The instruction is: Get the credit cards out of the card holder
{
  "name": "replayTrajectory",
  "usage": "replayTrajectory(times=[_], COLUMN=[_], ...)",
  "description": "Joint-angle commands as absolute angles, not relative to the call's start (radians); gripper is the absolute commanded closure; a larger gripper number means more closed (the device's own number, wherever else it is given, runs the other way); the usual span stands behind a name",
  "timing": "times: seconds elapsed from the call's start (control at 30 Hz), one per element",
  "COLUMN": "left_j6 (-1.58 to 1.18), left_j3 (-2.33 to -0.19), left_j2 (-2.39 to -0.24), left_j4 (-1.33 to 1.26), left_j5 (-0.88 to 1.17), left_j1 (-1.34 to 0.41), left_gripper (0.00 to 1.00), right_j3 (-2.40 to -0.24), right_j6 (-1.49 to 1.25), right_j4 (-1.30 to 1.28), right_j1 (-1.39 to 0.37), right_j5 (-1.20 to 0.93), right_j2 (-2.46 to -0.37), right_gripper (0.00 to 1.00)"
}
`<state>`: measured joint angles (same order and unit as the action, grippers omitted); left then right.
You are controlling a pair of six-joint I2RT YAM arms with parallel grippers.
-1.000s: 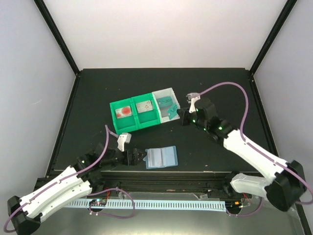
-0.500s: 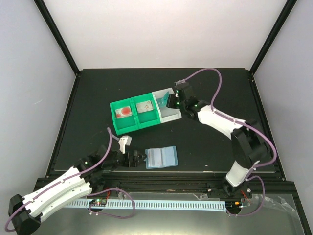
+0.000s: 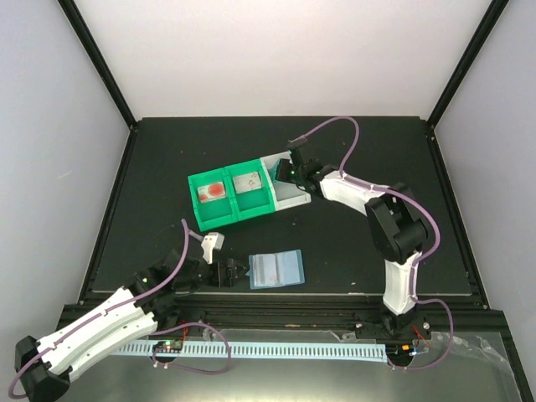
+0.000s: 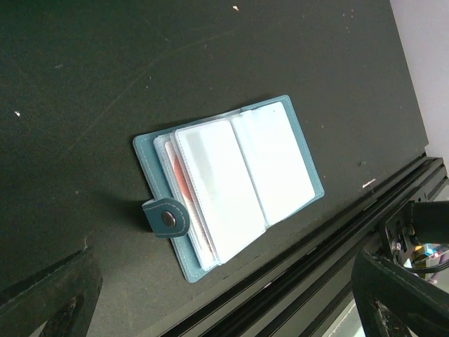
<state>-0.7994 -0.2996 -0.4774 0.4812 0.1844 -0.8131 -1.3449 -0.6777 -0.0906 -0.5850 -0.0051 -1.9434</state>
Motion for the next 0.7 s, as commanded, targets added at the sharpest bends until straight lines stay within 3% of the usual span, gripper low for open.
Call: replayTrajectory(times=[0.0, 0.47, 0.67], left_j6=[-0.775, -0.791, -0.790], left_j3=[-0.332, -0.336, -0.341], left_j2=[-0.468, -0.473, -0.476], left_j4=[0.492, 0.491, 0.516], left_j5=[0.178, 0.200, 0.154], left_j1=[-0.813, -0.813, -0.813], left_gripper=[0.01, 0.01, 0.01], right_j3=[-1.399, -1.509, -1.446], right_j6=[-0.714, -0.692, -0.680], right_j4=[-0.079, -0.223, -0.218], right_j1=[-0.569, -0.548, -0.543], right_j5=[-0.007, 0.027, 0.009], right_j2=[-1.983, -2.003, -1.926], right_gripper=[0.98, 0.70, 0.62])
